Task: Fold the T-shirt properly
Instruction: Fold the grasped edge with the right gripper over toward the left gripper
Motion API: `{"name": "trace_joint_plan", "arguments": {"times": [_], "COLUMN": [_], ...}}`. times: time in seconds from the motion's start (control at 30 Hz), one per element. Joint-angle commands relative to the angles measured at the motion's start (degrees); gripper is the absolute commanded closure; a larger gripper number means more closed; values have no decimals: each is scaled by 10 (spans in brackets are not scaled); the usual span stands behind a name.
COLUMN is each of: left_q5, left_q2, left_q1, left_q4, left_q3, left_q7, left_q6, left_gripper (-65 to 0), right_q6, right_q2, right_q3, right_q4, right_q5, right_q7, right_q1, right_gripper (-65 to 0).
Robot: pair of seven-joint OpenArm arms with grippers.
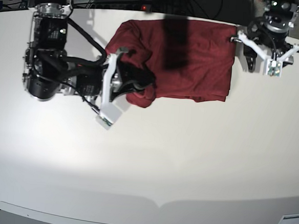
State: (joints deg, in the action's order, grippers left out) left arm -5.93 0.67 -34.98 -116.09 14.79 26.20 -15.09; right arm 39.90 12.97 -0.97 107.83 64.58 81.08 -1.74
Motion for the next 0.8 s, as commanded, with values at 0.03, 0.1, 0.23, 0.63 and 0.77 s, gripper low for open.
{"name": "trace_joint_plan", "arguments": {"times": [0.03, 0.1, 0.23, 0.63, 0.77], "left_q5": [26, 47, 49, 56, 76], "left_q2": [-1, -1, -1, -9, -9], "left_q1": [-18, -25, -19, 57, 57], "left_q4": [-9, -3, 44, 221, 221], "left_q3": [19, 27, 28, 28, 28], "left_q7": [-28, -34, -40, -55, -55], "left_q6": [-32, -67, -101, -136, -173], "left_gripper": [-312, -312, -313, -313, -313], "right_q6": [1, 1, 1, -31, -31], "right_q2": [-21, -40, -90, -199, -220], "right_q3": [23, 55, 126, 236, 236], "right_q4": [9, 9, 9, -2, -34], "right_q5": [-11, -36, -112, -288, -314], "right_q7": [-14, -25, -51, -129, -172], "right_q1": [-9, -9, -9, -9, -10], "right_gripper": [0, 0, 0, 0, 0]}}
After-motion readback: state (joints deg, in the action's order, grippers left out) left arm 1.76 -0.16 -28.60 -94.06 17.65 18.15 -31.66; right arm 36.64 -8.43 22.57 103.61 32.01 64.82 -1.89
